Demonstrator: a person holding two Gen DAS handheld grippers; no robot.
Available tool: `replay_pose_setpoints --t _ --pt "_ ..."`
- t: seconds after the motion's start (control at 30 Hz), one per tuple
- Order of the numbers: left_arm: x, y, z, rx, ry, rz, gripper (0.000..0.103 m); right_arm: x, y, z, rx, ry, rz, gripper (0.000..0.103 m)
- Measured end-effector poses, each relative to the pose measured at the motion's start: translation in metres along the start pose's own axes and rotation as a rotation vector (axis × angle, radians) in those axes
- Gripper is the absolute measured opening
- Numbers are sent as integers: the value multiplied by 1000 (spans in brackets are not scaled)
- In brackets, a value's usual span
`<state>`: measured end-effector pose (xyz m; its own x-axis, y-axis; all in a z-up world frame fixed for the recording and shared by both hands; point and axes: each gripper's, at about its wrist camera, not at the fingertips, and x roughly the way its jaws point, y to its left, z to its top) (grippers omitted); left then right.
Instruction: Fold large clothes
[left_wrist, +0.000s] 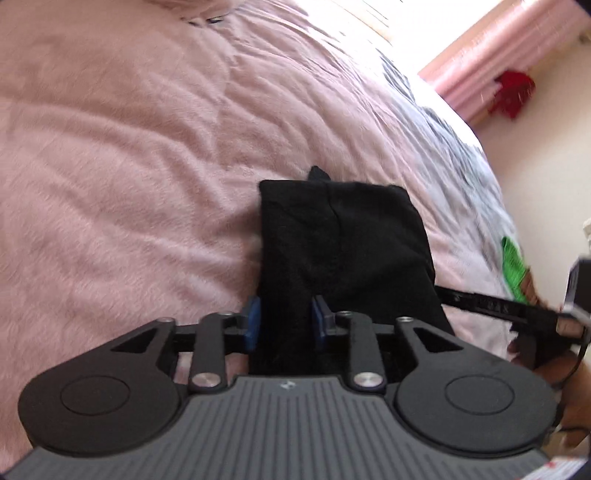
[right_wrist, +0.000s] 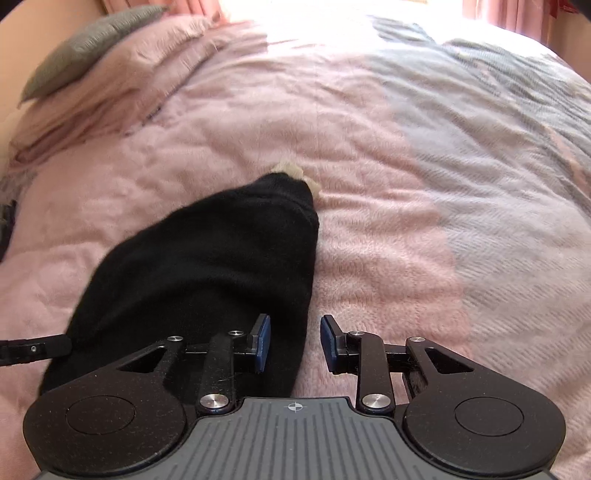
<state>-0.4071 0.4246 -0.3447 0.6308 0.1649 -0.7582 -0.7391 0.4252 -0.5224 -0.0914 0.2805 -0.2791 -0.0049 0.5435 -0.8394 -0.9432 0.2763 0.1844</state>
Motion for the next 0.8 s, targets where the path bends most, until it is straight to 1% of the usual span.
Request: replay_pose_setpoints --t 0.07,0.13,0.2,0.27,0.3,0.33,0.4,0.43,0.47,0.5,0.53,0.57,0.6,0.67,0.7,0.77,0.8 --pt "-21 5 -5 -9 0 1 25 -26 4 -14 -51 -24 33 27" --pt "-41 3 -13 21 13 -1 25 -51 7 -33 -114 -30 85 27" --pt "-58 -3 -24 57 22 -17 29 -69 13 -53 -165 3 138 27" --pt "-64 -8 -34 72 38 -48 38 -78 21 -71 -195 36 179 27" --pt "-63 -10 -40 81 43 -46 39 -78 25 -79 -212 55 191 27" --pt "-60 -12 -44 95 46 -38 39 -77 29 -85 -228 68 191 27" --pt "-51 -15 -49 111 48 -26 39 -71 38 -97 -294 69 141 27" --pt "-47 -16 -51 114 47 -28 37 -65 41 -100 -331 72 118 27" --pt "-43 -17 -54 118 43 -11 35 -60 44 -103 -371 75 97 27" --pt "-40 -18 -55 120 39 8 29 -55 46 -106 -405 67 92 27" --pt "-39 -18 -57 121 31 26 7 -54 47 -108 -427 50 91 22" --pt "-38 -17 -58 114 29 33 6 -54 47 -109 -440 33 85 8" --pt "-39 -17 -60 112 20 32 5 -56 47 -107 -439 17 83 7" --pt "-45 -22 -66 153 -11 38 4 -65 43 -106 -439 -55 45 7" --pt "-46 -23 -69 160 -17 35 4 -64 44 -108 -460 -55 28 7" --pt "-34 -15 -78 139 20 56 6 -44 48 -121 -511 55 13 7" --pt "-26 -9 -82 120 40 61 6 -35 49 -125 -518 95 7 7"
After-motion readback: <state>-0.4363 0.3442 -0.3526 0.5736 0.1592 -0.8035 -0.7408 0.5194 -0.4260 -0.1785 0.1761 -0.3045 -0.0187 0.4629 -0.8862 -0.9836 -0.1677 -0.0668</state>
